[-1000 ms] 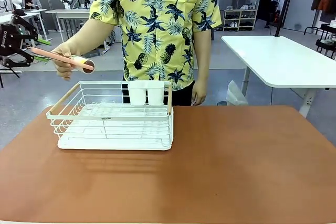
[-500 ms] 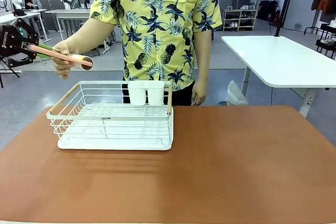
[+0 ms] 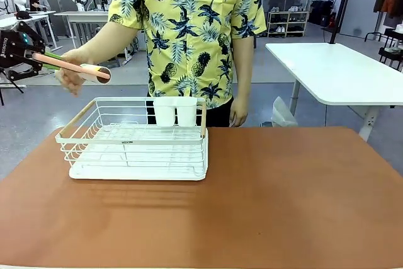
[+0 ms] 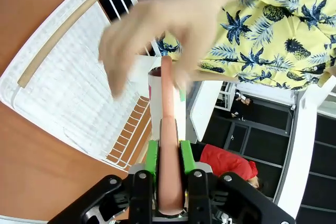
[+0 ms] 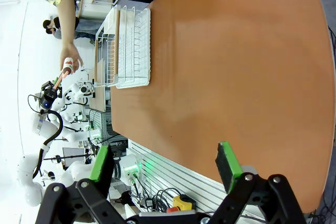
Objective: Clean the table.
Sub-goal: Pick up the Lint Roller when the human hands it over.
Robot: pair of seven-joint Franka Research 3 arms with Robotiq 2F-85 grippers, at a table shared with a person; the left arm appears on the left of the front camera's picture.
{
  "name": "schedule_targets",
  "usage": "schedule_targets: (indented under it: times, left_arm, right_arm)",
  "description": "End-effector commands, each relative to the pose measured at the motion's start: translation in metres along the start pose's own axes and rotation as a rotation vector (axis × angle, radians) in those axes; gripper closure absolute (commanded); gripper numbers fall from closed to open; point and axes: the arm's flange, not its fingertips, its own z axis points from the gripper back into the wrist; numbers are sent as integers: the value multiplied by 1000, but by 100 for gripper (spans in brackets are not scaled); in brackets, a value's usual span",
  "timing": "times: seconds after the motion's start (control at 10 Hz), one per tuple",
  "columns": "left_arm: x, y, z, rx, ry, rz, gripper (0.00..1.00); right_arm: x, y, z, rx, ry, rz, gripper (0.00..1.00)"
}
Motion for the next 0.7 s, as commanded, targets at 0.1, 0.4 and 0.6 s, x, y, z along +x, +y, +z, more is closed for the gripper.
schedule_targets:
  times: [0.1, 0.4, 0.6]
  left_arm:
    - [-1, -1, -2, 6, -10, -5, 97]
    - [-1, -1, -2, 6, -10, -5, 97]
    - [-1, -1, -2, 6, -10, -5, 97]
  right_arm:
    - [-1, 3, 1, 16, -5, 3, 0]
    - [-1, 3, 1, 16, -5, 3, 0]
    - [-1, 3, 1, 16, -5, 3, 0]
